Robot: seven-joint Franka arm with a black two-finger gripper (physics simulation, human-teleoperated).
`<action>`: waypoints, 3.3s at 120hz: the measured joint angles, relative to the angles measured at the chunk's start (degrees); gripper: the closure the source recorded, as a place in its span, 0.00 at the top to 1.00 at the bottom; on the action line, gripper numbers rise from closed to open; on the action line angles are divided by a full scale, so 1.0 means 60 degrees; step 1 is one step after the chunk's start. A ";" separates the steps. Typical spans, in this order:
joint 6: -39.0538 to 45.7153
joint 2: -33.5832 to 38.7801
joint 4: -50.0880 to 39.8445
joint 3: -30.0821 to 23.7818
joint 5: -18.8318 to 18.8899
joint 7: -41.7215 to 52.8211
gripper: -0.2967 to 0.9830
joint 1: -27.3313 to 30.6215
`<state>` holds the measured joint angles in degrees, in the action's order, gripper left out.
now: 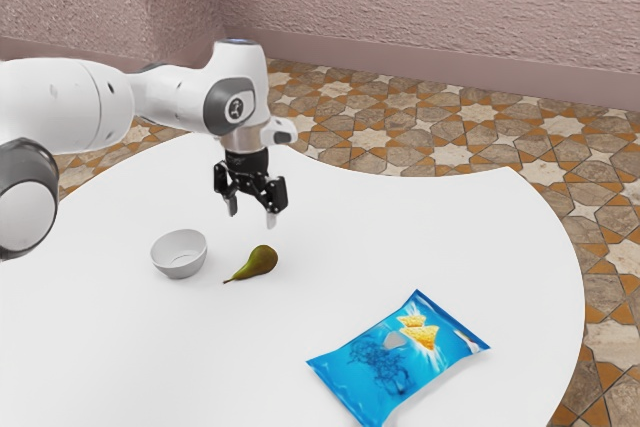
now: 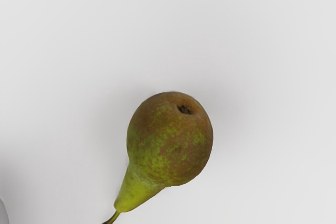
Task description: Place the pear in the bowl.
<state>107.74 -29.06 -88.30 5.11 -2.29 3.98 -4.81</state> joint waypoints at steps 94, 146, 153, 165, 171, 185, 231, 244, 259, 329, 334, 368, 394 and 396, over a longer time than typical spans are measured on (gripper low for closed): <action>0.3035 -0.0446 -0.1723 -0.0050 0.0698 0.2404 0.77 -0.0050; 0.3247 -0.0530 -0.1854 -0.0176 0.0695 0.3032 0.77 -0.0051; 0.3259 -0.0527 -0.1873 -0.0177 0.0629 0.3080 0.76 -0.0049; 0.3274 -0.0514 -0.1882 -0.0178 0.0507 0.3145 0.69 -0.0048; 0.3279 -0.0512 -0.1874 -0.0178 0.0481 0.3174 0.64 -0.0055; 0.3287 -0.0503 -0.1869 -0.0174 0.0453 0.3232 0.57 -0.0061; 0.3309 -0.0492 -0.1869 -0.0169 0.0508 0.3328 0.47 -0.0052; 0.3316 -0.0484 -0.1869 -0.0172 0.0523 0.3332 0.46 -0.0049; 0.3322 -0.0477 -0.1869 -0.0168 0.0537 0.3334 0.46 -0.0048; 0.3317 0.1613 -0.2956 0.0061 0.0882 0.3312 0.45 0.0530; 0.3315 0.1983 -0.3339 0.0065 0.0918 0.3310 0.45 0.0841; 0.3310 0.2190 -0.3672 0.0002 0.0979 0.3340 0.47 0.2239; 0.3347 0.1862 -0.3531 -0.0138 0.0946 0.3358 0.47 0.2335; 0.3357 0.1880 -0.3592 -0.0141 0.0941 0.3359 0.47 0.2336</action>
<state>127.88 -17.78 -109.85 4.27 3.36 24.13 9.20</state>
